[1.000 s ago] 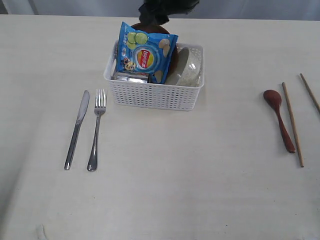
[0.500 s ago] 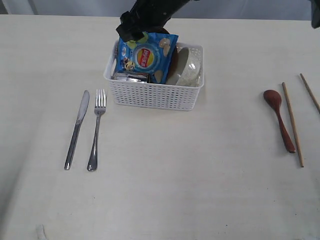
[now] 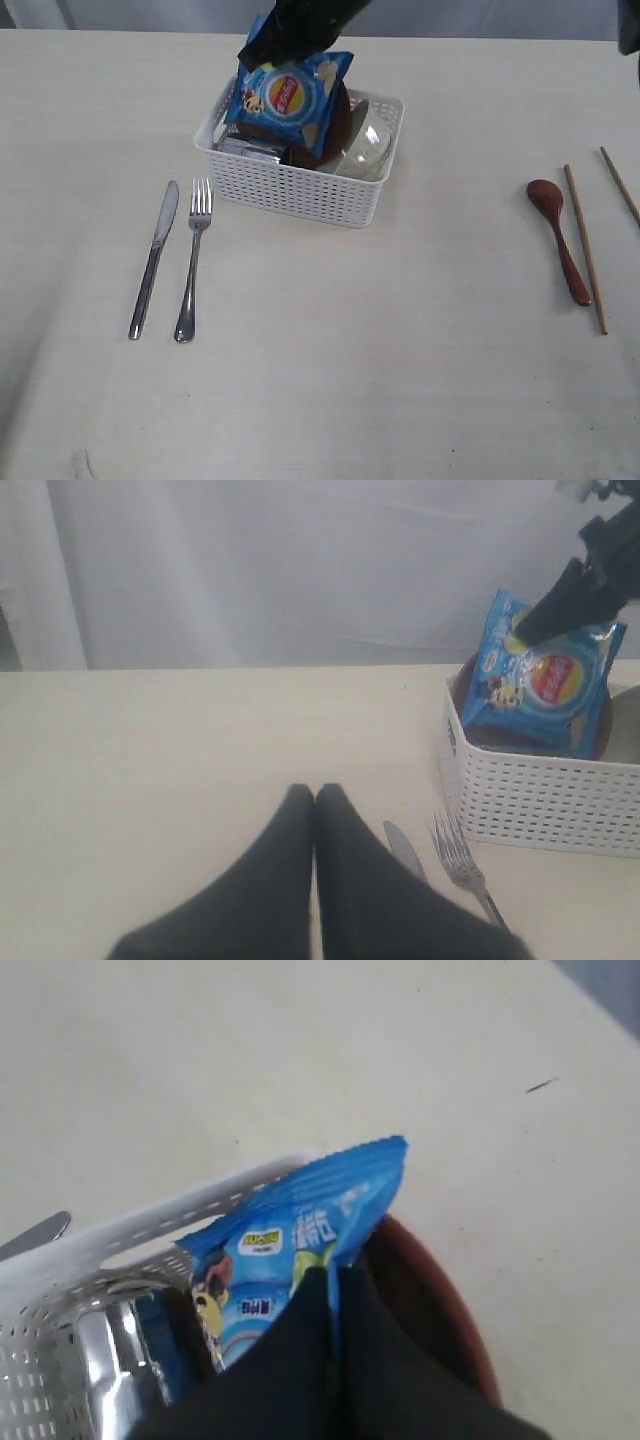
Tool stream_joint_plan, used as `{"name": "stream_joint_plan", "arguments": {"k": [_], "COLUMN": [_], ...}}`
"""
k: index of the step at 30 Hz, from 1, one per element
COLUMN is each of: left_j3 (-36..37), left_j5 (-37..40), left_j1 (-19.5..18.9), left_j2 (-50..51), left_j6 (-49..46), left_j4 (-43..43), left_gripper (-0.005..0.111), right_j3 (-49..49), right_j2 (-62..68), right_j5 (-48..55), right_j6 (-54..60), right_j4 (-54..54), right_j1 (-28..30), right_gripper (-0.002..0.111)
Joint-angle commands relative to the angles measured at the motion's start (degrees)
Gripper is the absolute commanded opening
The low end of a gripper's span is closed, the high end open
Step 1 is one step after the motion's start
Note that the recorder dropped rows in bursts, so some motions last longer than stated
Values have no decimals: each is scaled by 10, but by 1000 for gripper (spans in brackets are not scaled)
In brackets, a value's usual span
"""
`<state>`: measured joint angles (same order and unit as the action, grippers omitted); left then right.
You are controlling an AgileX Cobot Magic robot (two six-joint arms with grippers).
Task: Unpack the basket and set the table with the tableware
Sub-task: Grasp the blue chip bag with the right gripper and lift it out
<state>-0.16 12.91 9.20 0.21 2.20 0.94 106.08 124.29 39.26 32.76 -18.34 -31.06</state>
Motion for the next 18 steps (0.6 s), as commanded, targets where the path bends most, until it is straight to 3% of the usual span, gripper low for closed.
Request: {"name": "stream_joint_plan", "arguments": {"k": [1,10,18], "left_j3": [2,2,2], "left_j5": [-7,-7,-7], "left_j1": [1,1,1], "left_j2": [-2,-2,-2], "left_j6": [0,0,0], "left_j4": [2,2,2], "left_gripper": [0,0,0], "right_j3": [4,4,4], "right_j2": [-59,-134,-114], "right_j5": [-10,-6,97], "right_j6": [1,-114,-239], "right_j4": [61,172,173], "right_j1": [1,48,195], "right_gripper": [0,0,0]}}
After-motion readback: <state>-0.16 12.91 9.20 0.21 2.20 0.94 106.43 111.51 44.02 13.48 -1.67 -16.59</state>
